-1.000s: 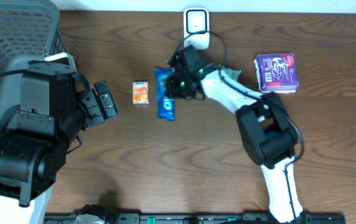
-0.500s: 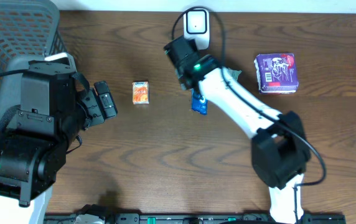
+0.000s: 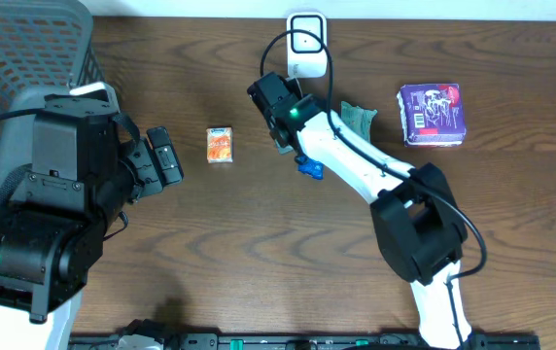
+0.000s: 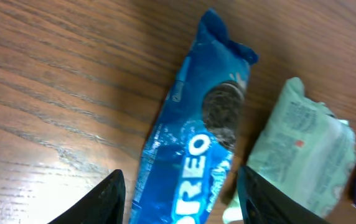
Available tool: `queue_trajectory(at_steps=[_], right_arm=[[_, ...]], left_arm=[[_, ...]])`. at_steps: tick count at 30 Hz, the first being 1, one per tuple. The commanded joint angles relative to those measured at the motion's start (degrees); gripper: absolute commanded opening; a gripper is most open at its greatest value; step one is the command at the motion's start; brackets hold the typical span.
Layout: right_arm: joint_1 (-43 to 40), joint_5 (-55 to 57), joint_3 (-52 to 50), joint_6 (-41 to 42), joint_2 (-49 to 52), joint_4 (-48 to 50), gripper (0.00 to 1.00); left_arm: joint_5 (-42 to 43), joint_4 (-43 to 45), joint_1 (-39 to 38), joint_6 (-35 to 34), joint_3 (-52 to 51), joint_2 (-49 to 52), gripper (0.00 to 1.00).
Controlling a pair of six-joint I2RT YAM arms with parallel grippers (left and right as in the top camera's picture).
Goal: Scan the item barcode
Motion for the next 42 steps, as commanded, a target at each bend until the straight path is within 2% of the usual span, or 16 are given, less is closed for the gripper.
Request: queue_trajectory(at_steps=[1, 8, 18, 30, 31, 32, 34, 36, 40, 42], right_arm=[[0.44, 0.52, 0.04, -0.35, 4.98, 0.55, 0.55], [-1.36, 1.79, 0.04, -0.33, 10.64, 0.31, 0.57], [-2.84, 1.29, -0.11, -0.37, 11.58, -1.03, 0.55], [-6.91, -9.79, -0.92, -0.35, 11.58, -0.96, 0.53], [-6.95, -10.47, -1.16, -0.35, 11.58, -0.92, 0.50], [-6.95, -11.19, -1.36, -0.35, 11.58, -0.81, 0.41], [-6.95, -12.66, -1.44, -0.35, 11.58, -0.68, 0.30], [-6.95, -15.65, -1.46, -0.37, 11.58, -0.28, 0.01], [-6.75, -23.15, -1.44, -0.37, 11.58, 0.15, 0.01], [-6.56, -31.04, -1.44, -0.39, 11.58, 1.09, 0.01]], left_arm=[[-0.70, -0.22, 0.31, 0.74, 0.09, 0.07, 0.98], [-0.70, -0.22, 0.31, 0.72, 0.09, 0.13, 0.98], [-0.70, -0.22, 0.31, 0.74, 0.09, 0.33, 0.98], [-0.70, -0.22, 0.31, 0.72, 0.09, 0.33, 0.98], [-0.70, -0.22, 0.31, 0.74, 0.09, 0.33, 0.98], [-0.70, -0.22, 0.31, 0.74, 0.09, 0.33, 0.98], [-0.70, -0.22, 0.31, 0.72, 0.09, 0.33, 0.98], [-0.70, -0.22, 0.31, 0.72, 0.09, 0.33, 0.98], [-0.70, -0.22, 0.31, 0.72, 0.09, 0.33, 0.98], [-0.70, -0.22, 0.31, 0.72, 0.09, 0.33, 0.98]])
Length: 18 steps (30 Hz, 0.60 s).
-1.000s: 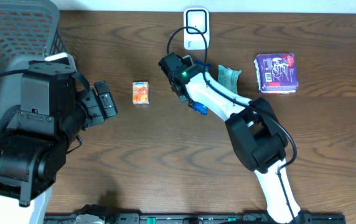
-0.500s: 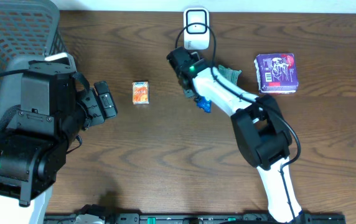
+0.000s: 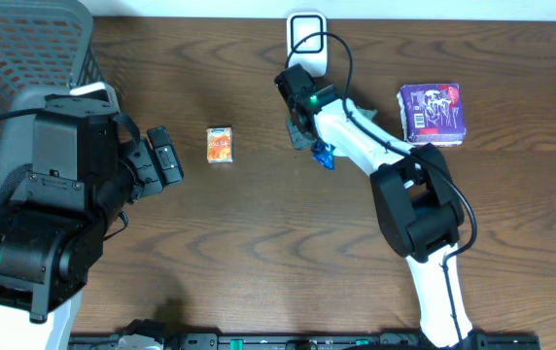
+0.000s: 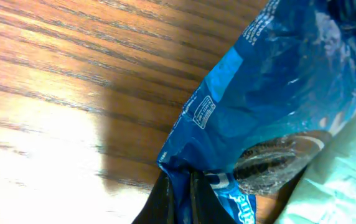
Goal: Scan the item barcode
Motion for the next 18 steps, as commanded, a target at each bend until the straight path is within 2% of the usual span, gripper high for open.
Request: queue_trajectory(at_steps=[1, 7, 13, 18], right_arm=[[0.55, -23.23, -3.19, -0.20, 4.81, 0.57, 0.01], [-0.90, -58.16, -0.92, -0.26, 4.79, 6.75, 0.01], [-2.67, -69.88, 3.87, 4.15, 4.79, 8.04, 0.01], [-5.40, -74.10, 4.96, 10.40, 4.79, 11.52, 0.01]], left_arm=[[-0.70, -0.22, 0.31, 0.72, 0.11, 0.33, 0.98], [-0.70, -0.22, 0.31, 0.72, 0.11, 0.33, 0.98], [-0.70, -0.22, 0.31, 0.72, 0.11, 0.33, 0.98], [-0.70, -0.22, 0.31, 0.72, 0.11, 0.33, 0.98]])
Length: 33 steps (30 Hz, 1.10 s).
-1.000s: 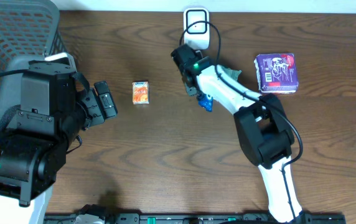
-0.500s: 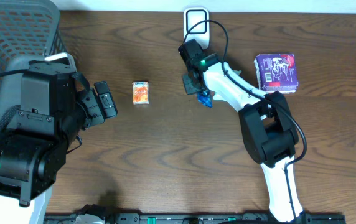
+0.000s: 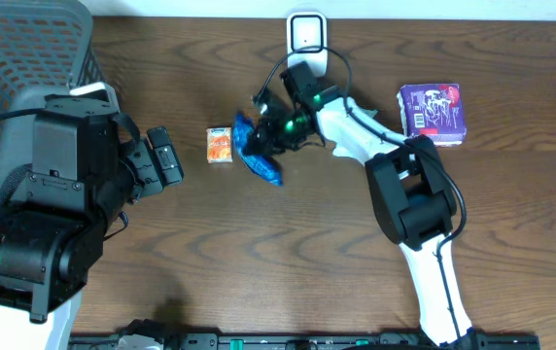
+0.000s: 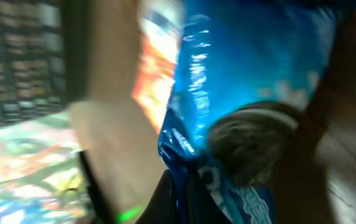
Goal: Scan the item barcode
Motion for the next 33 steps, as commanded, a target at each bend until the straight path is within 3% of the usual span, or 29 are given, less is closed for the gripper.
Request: queue_trajectory(at_steps=[1, 7, 11, 13, 22, 24, 26, 27, 33], right_arm=[[-3.67, -9.11, 2.23, 7.30, 0.00, 1.57, 0.01], [-9.42, -4.83, 1.60, 7.89, 0.02, -3.82, 0.01], [-12.87, 8.13, 1.36, 3.02, 0.00, -13.14, 0.01], [-13.94, 8.63, 1.38, 0.44, -0.35, -15.45, 0.01], [-10.78, 8.72, 1.57, -1.22, -5.84, -13.86, 0.02], [-8.76, 9.33, 1.57, -1.20, -6.12, -13.05, 0.11], [-6.67, 13.29, 1.46, -0.63, -5.86, -13.05, 0.36], [-5.55, 16.24, 1.46, -0.09, -5.64, -13.20, 0.41], [-0.74, 26.16, 1.42, 3.82, -3.74, -12.63, 0.43]], left_arm=[[-0.68, -0.22, 0.31, 0.72, 0.11, 0.33, 0.98], [-0.68, -0.22, 0.31, 0.72, 0.11, 0.33, 0.98], [-0.68, -0.22, 0.31, 0.74, 0.11, 0.33, 0.98], [-0.68, -0.22, 0.31, 0.74, 0.11, 0.33, 0.98], [-0.68, -0.22, 0.31, 0.72, 0.11, 0.33, 0.98], [-0.68, -0.22, 0.31, 0.72, 0.11, 0.33, 0.98], [-0.68, -0.22, 0.31, 0.74, 0.11, 0.33, 0.98], [-0.68, -0.22, 0.31, 0.74, 0.11, 0.33, 0.98], [-0.68, -0.22, 0.31, 0.72, 0.11, 0.33, 0.98]])
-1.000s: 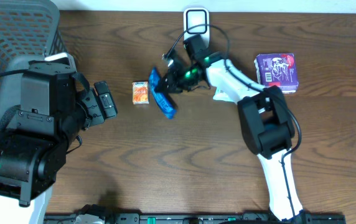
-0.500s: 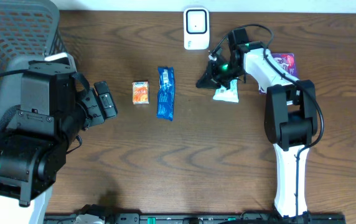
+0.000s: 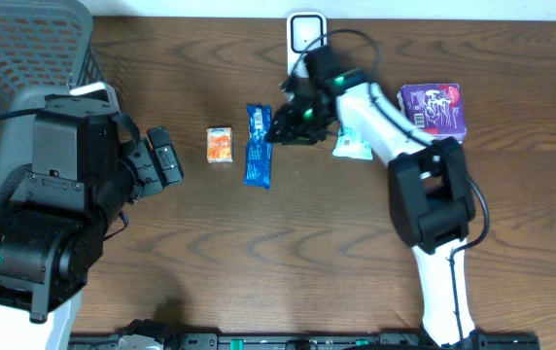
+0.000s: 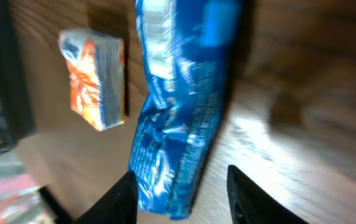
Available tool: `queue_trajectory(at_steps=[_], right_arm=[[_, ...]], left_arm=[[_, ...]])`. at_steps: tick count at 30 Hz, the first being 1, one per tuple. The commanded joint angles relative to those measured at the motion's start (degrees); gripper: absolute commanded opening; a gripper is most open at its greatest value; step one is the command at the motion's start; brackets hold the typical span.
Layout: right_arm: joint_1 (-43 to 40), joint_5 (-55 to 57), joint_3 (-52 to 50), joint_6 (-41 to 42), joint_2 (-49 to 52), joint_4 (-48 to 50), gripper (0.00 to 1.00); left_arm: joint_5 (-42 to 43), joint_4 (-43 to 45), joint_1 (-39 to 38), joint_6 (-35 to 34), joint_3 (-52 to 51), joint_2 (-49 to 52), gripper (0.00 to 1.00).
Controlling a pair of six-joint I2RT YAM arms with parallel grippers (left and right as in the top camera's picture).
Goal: Scan the item barcode
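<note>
The blue Oreo packet [image 3: 258, 146] lies flat on the wooden table, lengthwise, just right of a small orange box [image 3: 220, 145]. In the right wrist view the blue packet [image 4: 178, 106] shows small print, and its near end lies between my spread fingers [image 4: 125, 199]. My right gripper [image 3: 274, 124] is open at the packet's far end, holding nothing. The white scanner [image 3: 304, 34] stands at the table's back edge. My left gripper [image 3: 164, 156] hangs at the left, away from the items; its jaws are unclear from above.
A pale green packet [image 3: 353, 144] lies under my right arm, and a purple box [image 3: 434, 114] sits at the right. The orange box [image 4: 97, 78] is close beside the blue packet. A grey mesh basket [image 3: 25, 39] fills the back left corner.
My right gripper was shut on the blue packet, holding it tilted beside the orange box. Now the packet lies flat on the table and the gripper is open over its end.
My right gripper was open above the Oreo packet, which lay beside the green packet. Then it was shut on the packet's end. Then it held the packet to the left, near the orange box. Now the packet lies there, let go, print side up.
</note>
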Motion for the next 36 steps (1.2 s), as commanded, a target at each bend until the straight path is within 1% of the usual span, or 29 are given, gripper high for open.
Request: queue_trajectory(at_steps=[1, 2, 4, 7, 10, 11, 13, 14, 15, 21, 31, 36], right_arm=[[1.60, 9.33, 0.11, 3.72, 1.11, 0.02, 0.43], [2.03, 11.39, 0.11, 4.92, 1.70, 0.02, 0.43], [2.29, 11.45, 0.11, 4.98, 2.82, 0.79, 0.40], [2.25, 10.43, 0.11, 4.98, 4.55, 2.16, 0.32], [2.27, 6.88, 0.11, 3.91, 6.51, 4.74, 0.31], [2.32, 4.68, 0.11, 3.21, 7.34, 6.08, 0.29], [2.32, 3.54, 0.11, 3.23, 8.07, 7.32, 0.17], [2.32, 3.58, 0.11, 3.17, 8.07, 7.61, 0.05], [2.29, 3.63, 0.11, 2.56, 8.07, 7.89, 0.01], [0.28, 6.38, 0.83, 2.38, 7.23, 7.23, 0.01], [-7.26, 18.05, 0.87, 1.97, -0.17, 0.37, 0.01], [-9.18, 15.45, 0.87, -4.90, -1.70, -0.98, 0.01]], left_arm=[[-0.70, -0.22, 0.31, 0.72, 0.11, 0.33, 0.98], [-0.70, -0.22, 0.31, 0.74, 0.11, 0.33, 0.98], [-0.70, -0.22, 0.31, 0.74, 0.11, 0.33, 0.98], [-0.70, -0.22, 0.31, 0.72, 0.11, 0.33, 0.98], [-0.70, -0.22, 0.31, 0.72, 0.11, 0.33, 0.98], [-0.70, -0.22, 0.31, 0.72, 0.11, 0.33, 0.98], [-0.70, -0.22, 0.31, 0.72, 0.11, 0.33, 0.98], [-0.70, -0.22, 0.31, 0.74, 0.11, 0.33, 0.98], [-0.70, -0.22, 0.31, 0.72, 0.11, 0.33, 0.98], [-0.70, -0.22, 0.31, 0.72, 0.11, 0.33, 0.98], [-0.70, -0.24, 0.31, 0.72, 0.11, 0.33, 0.98], [-0.70, -0.24, 0.31, 0.74, 0.11, 0.33, 0.98]])
